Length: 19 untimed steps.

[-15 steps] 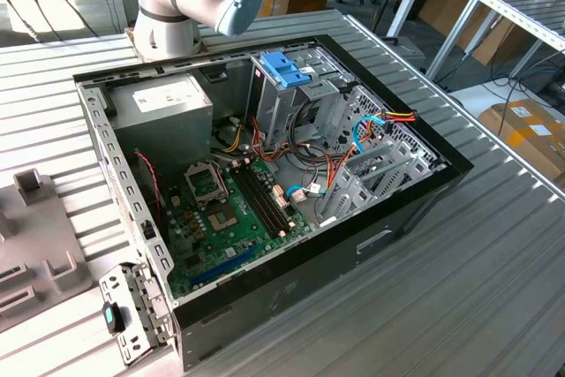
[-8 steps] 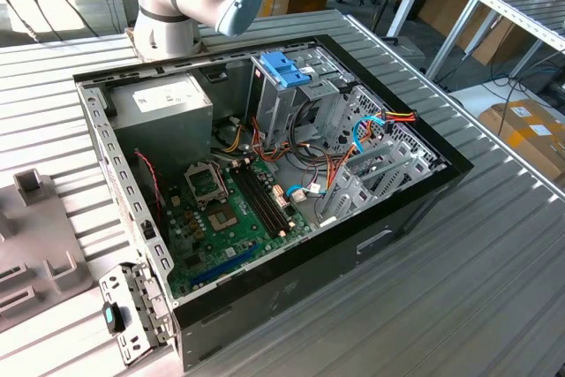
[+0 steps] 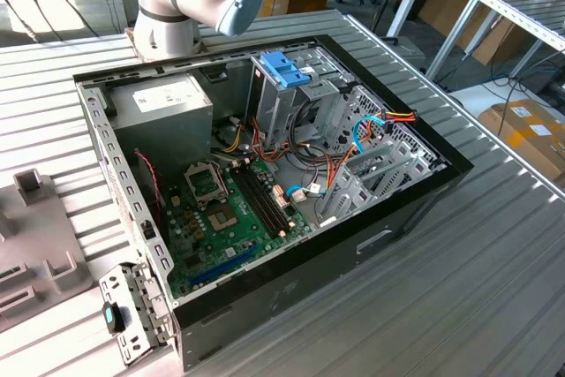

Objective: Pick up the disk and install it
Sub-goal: 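Pick up the disk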

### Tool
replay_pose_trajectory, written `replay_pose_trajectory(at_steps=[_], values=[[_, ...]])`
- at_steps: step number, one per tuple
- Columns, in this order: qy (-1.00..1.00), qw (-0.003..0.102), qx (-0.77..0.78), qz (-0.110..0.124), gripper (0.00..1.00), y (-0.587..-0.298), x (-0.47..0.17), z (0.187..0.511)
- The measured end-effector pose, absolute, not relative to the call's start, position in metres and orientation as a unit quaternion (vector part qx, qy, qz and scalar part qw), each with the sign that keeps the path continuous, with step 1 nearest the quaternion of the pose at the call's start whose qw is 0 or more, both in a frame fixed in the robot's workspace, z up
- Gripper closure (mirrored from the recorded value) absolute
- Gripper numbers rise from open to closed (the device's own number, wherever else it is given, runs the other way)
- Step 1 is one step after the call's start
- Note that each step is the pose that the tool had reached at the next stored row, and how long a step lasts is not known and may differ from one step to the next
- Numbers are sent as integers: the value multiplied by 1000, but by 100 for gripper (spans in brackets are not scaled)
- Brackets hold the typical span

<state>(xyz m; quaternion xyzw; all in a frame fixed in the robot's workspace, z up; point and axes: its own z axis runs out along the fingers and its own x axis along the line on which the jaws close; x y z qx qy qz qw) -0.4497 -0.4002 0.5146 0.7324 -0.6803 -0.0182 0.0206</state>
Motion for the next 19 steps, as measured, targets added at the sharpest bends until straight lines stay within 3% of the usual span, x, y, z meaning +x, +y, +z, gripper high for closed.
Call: replay_pose_trajectory(at_steps=[19], values=[[-680,21,732,-18,63,-414,-450,515]])
